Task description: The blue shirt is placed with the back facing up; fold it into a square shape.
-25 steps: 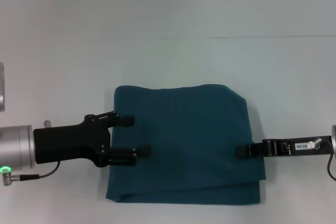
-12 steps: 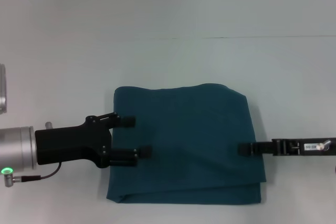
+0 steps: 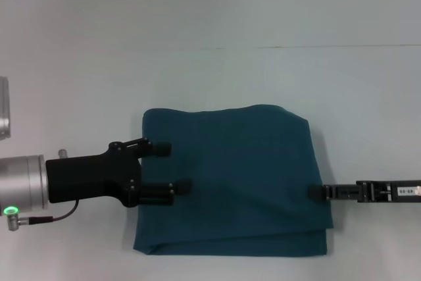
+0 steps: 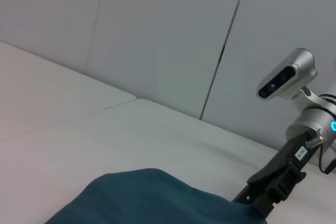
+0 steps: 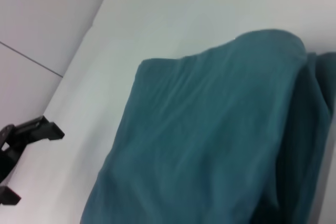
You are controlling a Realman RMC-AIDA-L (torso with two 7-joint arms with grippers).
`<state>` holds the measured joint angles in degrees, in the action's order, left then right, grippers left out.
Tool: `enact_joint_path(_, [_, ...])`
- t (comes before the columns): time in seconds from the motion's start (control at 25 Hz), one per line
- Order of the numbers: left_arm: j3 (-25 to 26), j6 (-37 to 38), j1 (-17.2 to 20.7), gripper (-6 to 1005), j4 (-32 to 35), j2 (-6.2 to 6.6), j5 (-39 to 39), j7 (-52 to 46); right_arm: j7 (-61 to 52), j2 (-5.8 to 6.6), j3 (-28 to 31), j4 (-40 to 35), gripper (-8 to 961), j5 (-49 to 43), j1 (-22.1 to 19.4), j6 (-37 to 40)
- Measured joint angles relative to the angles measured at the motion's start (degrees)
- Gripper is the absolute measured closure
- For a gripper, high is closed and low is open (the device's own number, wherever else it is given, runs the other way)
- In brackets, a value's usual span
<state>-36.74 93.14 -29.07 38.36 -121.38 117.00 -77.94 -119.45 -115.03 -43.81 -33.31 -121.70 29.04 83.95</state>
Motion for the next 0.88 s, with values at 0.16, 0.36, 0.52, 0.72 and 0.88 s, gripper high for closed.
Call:
enact_joint_path(0.16, [0.0,-0.1,-0.1,50,0.0,0.00,0.0,-0.1,0.0,0.07,0.1,0.0,135,-0.2,-0.4,0.3])
enact_joint_path(0.36, [0.0,-0.4,-0.5,50,0.0,-0.07,0.1,-0.2,0.6,-0.08,0.0,0.0,140,-0.2,-0.2,0.6])
enact_joint_path(0.52, [-0.1,-0.5,-0.7,50,0.0,-0.15,0.2,-0.3,0.7,-0.20,-0.5,0.0,145,-0.2,0.2,1.2])
enact_joint_path(0.72, [-0.1,-0.5,-0.7,50,0.0,-0.18,0.2,-0.3,0.2,-0.11,-0.9,0.4,186,-0.4,0.2,1.2])
enact_joint_path(0.88, [-0.1,-0.5,-0.8,50,0.0,-0.18,0.2,-0.3,0.0,0.05,-1.2,0.9,336,-0.4,0.2,1.1])
